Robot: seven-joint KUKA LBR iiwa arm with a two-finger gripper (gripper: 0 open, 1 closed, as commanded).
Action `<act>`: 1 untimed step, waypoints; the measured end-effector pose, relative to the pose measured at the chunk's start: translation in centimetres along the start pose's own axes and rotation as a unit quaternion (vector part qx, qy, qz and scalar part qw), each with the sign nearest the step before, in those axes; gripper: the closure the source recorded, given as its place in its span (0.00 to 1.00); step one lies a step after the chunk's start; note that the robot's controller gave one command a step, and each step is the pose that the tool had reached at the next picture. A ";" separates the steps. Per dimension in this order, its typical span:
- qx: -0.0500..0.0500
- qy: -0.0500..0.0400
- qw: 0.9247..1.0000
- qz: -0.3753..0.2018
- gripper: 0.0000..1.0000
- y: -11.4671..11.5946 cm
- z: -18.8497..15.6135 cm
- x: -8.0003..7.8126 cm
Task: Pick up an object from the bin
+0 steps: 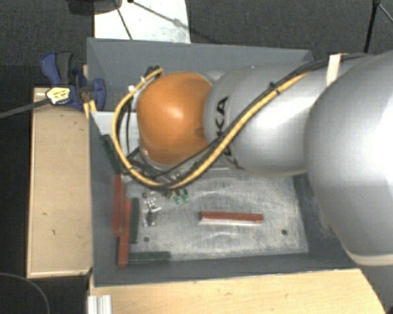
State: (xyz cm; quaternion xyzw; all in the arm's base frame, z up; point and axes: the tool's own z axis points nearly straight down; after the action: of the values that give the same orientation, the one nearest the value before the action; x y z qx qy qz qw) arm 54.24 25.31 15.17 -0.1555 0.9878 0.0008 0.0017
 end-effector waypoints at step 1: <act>0.000 -0.001 0.992 -0.129 0.00 -1.2 2.2 -3.8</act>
Offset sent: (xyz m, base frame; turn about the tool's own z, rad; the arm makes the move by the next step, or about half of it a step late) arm 0.0282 -0.0037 -0.0817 -0.5404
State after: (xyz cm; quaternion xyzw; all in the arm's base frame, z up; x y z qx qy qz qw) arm 58.21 25.37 12.94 -0.2812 0.9597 0.0008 0.0030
